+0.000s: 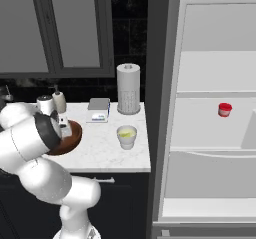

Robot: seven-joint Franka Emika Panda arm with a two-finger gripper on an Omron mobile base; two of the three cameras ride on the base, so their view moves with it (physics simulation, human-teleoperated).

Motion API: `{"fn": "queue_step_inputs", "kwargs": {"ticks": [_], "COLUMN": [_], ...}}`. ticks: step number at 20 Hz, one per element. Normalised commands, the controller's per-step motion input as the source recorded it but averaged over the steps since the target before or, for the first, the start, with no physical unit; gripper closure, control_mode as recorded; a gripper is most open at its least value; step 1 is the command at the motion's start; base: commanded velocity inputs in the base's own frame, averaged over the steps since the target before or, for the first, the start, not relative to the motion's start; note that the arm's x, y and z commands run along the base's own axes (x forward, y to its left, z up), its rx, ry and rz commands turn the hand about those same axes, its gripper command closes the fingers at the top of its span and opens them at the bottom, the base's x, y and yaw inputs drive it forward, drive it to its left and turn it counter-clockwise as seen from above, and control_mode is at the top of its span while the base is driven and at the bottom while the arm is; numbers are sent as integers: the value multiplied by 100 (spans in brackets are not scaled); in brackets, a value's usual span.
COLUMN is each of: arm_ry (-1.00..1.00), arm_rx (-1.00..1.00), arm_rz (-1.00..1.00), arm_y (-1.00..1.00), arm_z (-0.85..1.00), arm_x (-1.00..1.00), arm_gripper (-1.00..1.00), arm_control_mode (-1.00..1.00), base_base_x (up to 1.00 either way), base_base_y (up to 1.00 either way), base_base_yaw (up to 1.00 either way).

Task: Grab a lemon wedge from the fridge and one ice cube from the ice bowl, and put them in the glass of lemonade.

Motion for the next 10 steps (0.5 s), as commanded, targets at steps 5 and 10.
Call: {"fn": "queue_step_inputs", "kwargs": {"ticks": [5,10], "arm_ry": [23,19], "arm_rx": [-2,-1], "arm_rz": [0,0], "arm_y": [0,0], "arm_z": [-8,-13], "arm_x": [42,55], "arm_gripper": [-100,-100], "arm_control_mode": [-100,-100], "base_base_x": [0,0], "base_base_y": [0,0], "base_base_yaw": [0,0]}}
